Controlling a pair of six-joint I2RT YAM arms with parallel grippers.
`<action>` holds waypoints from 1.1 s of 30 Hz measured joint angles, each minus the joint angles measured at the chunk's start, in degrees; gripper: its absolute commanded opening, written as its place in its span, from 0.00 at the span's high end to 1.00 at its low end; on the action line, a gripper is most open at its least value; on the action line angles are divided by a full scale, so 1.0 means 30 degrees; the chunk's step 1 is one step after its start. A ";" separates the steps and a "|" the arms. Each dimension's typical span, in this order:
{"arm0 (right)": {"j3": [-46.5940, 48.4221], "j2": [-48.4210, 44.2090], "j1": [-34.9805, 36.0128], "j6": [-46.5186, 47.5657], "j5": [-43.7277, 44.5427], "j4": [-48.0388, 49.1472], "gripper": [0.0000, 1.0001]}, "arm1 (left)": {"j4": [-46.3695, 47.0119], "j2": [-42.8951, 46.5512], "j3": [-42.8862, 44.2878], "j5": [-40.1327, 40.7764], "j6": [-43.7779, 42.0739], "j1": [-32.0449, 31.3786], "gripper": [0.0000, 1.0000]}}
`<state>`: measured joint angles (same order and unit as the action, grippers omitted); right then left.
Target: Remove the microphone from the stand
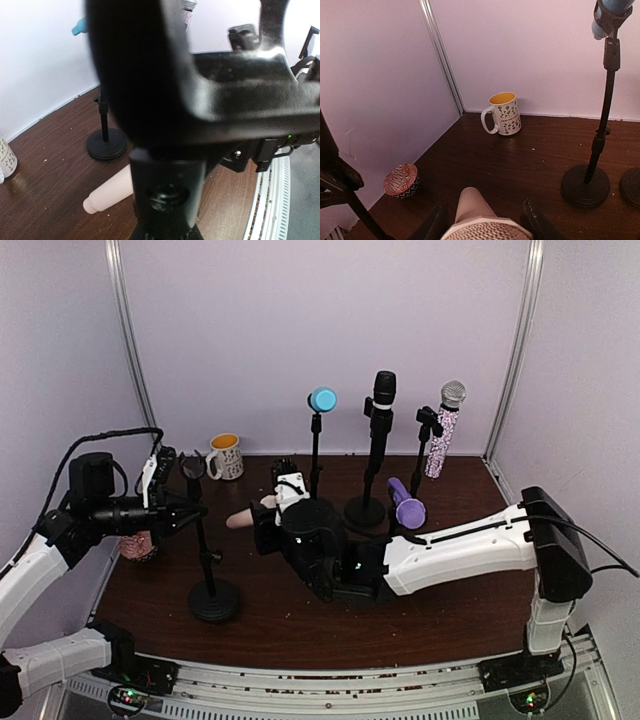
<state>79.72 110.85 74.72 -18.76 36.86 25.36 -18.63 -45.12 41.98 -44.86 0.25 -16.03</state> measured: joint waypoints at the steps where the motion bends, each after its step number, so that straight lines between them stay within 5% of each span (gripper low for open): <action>1: 0.0233 0.0211 -0.0182 -0.0517 -0.0182 -0.0189 1.00 | 0.0204 -0.0109 0.0000 -0.0197 0.0007 -0.0058 1.00; 12: 0.5370 0.4357 -0.1413 -0.6892 -0.1333 -0.5122 1.00 | 0.0576 -0.0051 -0.0124 -0.0860 -0.0707 -0.0197 1.00; 20: 0.5785 0.5654 -0.2586 -1.2815 -0.2878 -0.6994 1.00 | 0.0175 0.0488 -0.0160 -0.0867 -0.0860 -0.0197 1.00; 30: 0.8561 0.7613 -0.3621 -1.6320 -0.4568 -0.8189 0.67 | 0.0168 0.0699 -0.0495 -0.0845 -0.0969 -0.0197 1.00; 33: 0.9005 0.8036 -0.3738 -1.7078 -0.4823 -0.8160 0.50 | 0.0175 0.0699 -0.0495 -0.0838 -0.1129 -0.0197 1.00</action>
<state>106.74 134.96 63.51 -70.00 22.39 0.89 -18.11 -43.03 40.49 -47.37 -3.14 -16.62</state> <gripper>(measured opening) 0.472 0.115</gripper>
